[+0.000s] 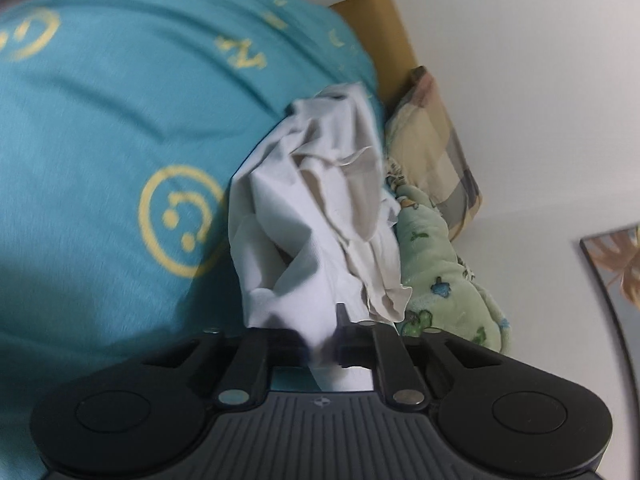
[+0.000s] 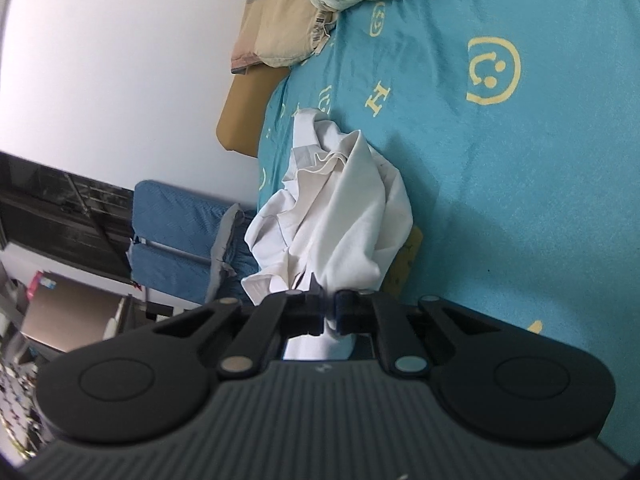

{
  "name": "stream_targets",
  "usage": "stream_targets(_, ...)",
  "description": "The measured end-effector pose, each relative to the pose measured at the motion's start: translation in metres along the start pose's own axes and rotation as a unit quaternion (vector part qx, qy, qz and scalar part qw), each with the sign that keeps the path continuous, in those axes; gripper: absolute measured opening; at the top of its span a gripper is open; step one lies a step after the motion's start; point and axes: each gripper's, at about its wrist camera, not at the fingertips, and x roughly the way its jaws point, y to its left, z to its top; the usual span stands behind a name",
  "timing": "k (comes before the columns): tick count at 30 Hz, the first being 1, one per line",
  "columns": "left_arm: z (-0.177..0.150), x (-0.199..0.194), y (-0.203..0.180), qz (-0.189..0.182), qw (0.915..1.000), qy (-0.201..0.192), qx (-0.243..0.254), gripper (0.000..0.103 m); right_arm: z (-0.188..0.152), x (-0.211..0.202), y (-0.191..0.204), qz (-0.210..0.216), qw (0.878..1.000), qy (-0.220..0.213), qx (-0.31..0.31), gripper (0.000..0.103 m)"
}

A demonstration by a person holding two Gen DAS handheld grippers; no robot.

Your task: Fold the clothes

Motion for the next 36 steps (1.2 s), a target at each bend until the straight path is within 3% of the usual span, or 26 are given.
stream_targets(7,-0.026,-0.078,-0.039,-0.010,0.9966,-0.049,0.066,0.006,-0.024,-0.046,0.023,0.011,0.999,-0.011,-0.041,0.008)
stream_targets(13,-0.072,-0.163,-0.058,-0.015,0.9923,-0.053,0.111,0.005,-0.058,-0.119,0.033,0.030,0.998,-0.028,-0.050,0.008)
stream_targets(21,-0.125,-0.260,-0.061,-0.044,0.9955,-0.040,0.074,0.003,-0.109,-0.214,0.033,0.006,0.996,-0.054,-0.064,0.008)
stream_targets(26,-0.110,-0.256,-0.076,-0.019,0.9938,-0.065,0.088,0.000,-0.092,-0.200,0.037,-0.014,0.997,-0.044,-0.054,0.008)
stream_targets(31,-0.098,-0.231,-0.072,-0.012,0.9975,-0.017,0.068,0.003,-0.075,-0.169,0.042,-0.012,0.998,-0.026,-0.049,0.008)
stream_targets(34,-0.103,-0.219,-0.067,-0.028,0.9979,0.036,0.047,0.014,-0.071,-0.160,0.049,-0.004,0.998,-0.026,-0.058,0.008)
stream_targets(36,-0.111,-0.218,-0.067,-0.045,0.9961,0.065,0.039,0.041,-0.070,-0.158,0.049,-0.003,0.998,-0.027,-0.058,0.008)
